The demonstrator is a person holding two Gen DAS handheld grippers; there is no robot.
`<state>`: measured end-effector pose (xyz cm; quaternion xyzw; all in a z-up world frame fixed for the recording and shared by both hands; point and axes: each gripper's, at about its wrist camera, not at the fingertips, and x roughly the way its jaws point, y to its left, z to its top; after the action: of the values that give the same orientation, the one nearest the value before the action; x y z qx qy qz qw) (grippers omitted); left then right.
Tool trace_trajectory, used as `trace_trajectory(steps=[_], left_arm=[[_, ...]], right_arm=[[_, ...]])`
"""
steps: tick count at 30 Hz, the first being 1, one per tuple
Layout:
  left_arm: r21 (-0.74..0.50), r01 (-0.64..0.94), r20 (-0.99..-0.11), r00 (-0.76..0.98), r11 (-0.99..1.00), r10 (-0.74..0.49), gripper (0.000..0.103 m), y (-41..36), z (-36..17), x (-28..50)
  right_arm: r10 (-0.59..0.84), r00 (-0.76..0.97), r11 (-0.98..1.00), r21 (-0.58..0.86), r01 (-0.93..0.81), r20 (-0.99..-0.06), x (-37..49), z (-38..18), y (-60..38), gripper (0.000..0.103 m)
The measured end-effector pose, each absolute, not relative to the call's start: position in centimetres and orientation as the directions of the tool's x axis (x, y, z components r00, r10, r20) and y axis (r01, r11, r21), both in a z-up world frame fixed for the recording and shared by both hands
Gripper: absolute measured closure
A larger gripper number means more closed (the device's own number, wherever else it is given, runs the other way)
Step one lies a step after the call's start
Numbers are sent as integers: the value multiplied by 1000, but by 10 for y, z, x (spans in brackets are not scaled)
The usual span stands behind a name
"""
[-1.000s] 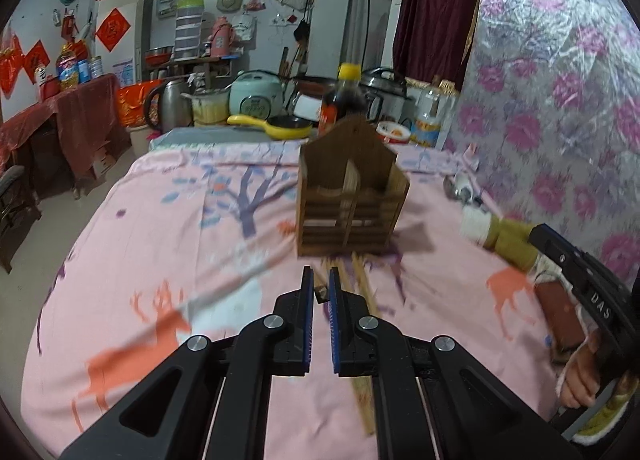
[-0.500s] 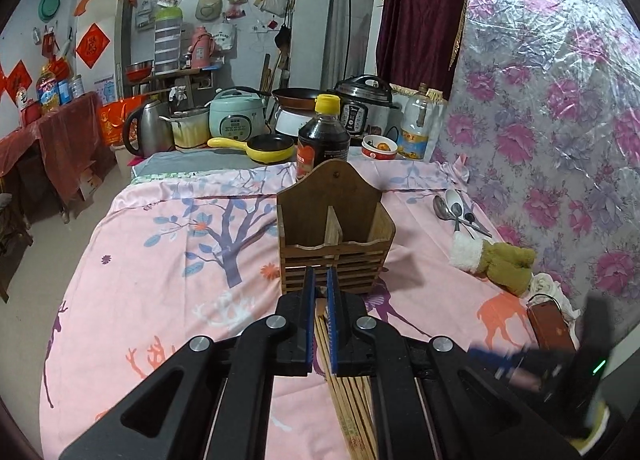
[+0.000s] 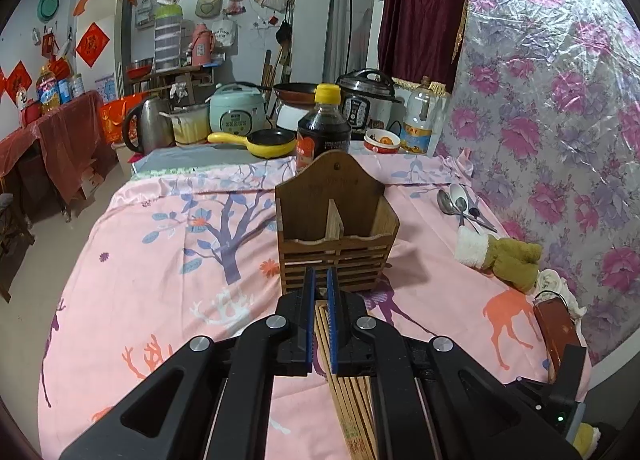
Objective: Organize utensils
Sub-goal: 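Carry the chopsticks to the wooden holder and open both tools to drop them in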
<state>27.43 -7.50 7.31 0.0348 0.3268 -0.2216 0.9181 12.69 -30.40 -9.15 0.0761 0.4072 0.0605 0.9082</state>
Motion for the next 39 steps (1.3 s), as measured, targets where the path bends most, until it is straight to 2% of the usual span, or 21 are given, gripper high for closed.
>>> trace_trajectory(steps=[1,3,4,10,19,28,32,39], left_arm=[[-82,427,-619,686,901,-382,97,-75,72,275],[-82,425,-620,686,902,-379,97,-76,70,276],[-82,424,-620,686,902,-379,97,-75,69,276],[-82,416,-617,692,906,-374,97,-72,71,276],[-99,411,-567,725,906,-391,97,-64,100,265],[-73,426,-522,754,902,-399,97,-69,132,261],[-60,441,-473,778,896,-415,97,-79,168,270],[-45,419,-338,848,907,-409,97,-99,226,298]], right_arm=[[165,659,982,184,-41,-734,128,-94,-305,63],[171,646,981,190,-41,-744,130,-97,-305,72],[171,644,981,187,-43,-746,130,-97,-304,96],[150,725,982,188,-29,-672,118,-69,-310,95],[122,866,985,168,-45,-485,117,25,-326,97],[155,898,984,149,-101,-412,134,83,-326,97],[176,905,981,144,-129,-388,157,111,-323,97],[124,963,988,124,-96,-240,207,182,-321,97]])
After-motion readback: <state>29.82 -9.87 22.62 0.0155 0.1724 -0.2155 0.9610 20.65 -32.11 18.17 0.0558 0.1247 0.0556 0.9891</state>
